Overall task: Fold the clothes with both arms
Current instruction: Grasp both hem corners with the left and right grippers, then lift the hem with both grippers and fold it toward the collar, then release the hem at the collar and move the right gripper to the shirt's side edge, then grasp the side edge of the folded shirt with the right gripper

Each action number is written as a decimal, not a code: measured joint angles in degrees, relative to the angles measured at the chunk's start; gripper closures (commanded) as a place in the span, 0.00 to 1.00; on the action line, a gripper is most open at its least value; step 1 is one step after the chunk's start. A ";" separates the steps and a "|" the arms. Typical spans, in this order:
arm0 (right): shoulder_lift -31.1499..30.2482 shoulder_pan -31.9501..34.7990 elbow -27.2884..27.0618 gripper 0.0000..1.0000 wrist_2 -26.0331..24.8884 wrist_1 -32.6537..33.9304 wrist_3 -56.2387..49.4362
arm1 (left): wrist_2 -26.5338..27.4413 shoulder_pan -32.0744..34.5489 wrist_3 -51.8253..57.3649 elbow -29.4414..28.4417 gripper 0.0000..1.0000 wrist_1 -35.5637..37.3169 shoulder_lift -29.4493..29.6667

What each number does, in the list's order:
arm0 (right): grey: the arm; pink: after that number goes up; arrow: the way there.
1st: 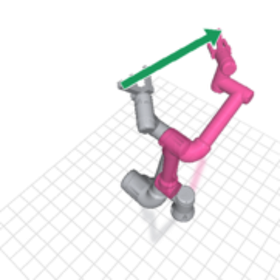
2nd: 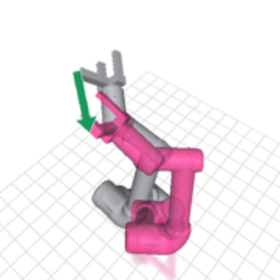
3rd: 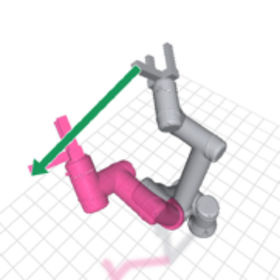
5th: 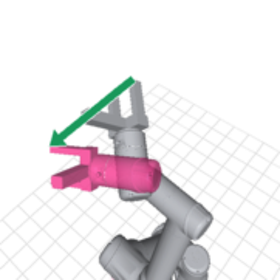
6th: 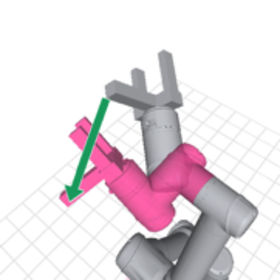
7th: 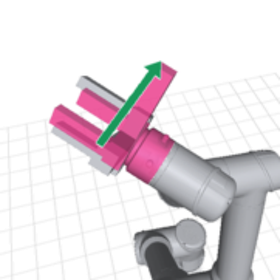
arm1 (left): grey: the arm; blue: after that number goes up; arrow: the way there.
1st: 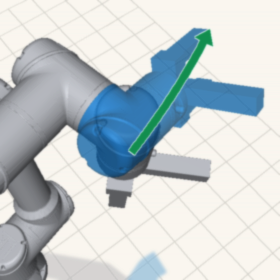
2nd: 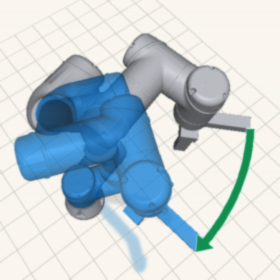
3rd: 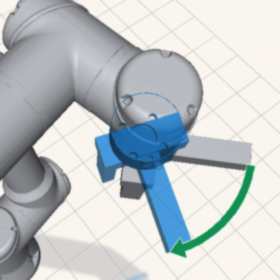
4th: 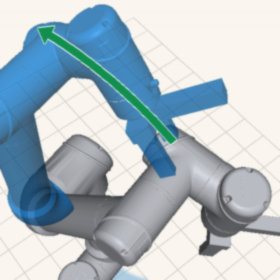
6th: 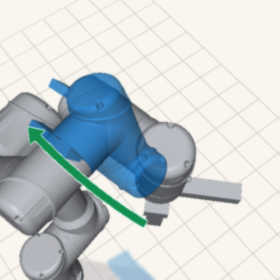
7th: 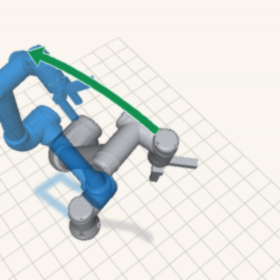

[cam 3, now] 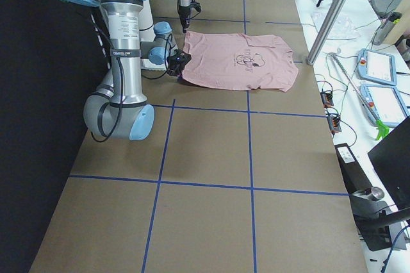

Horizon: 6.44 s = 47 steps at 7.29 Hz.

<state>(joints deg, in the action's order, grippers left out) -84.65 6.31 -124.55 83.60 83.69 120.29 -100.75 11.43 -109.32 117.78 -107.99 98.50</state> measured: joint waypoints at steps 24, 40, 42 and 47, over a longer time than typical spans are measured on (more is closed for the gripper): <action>38.03 37.54 56.14 0.36 6.19 -10.40 -33.35 | 9.95 31.59 25.92 -48.26 0.60 -23.80 30.34; 11.25 23.32 22.25 0.42 9.71 -10.05 -16.37 | 9.61 34.45 25.60 -43.25 0.52 -32.02 25.41; 10.90 23.02 22.19 0.46 9.74 -9.98 -16.33 | 9.61 34.38 25.44 -43.22 0.52 -32.04 25.35; 9.63 22.50 22.04 1.00 9.81 -10.32 -16.34 | 9.61 34.31 25.33 -43.19 0.52 -32.11 25.33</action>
<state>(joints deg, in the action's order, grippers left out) -75.03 28.81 -102.51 93.41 73.38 103.95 -91.14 45.74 -83.99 74.58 -140.10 123.84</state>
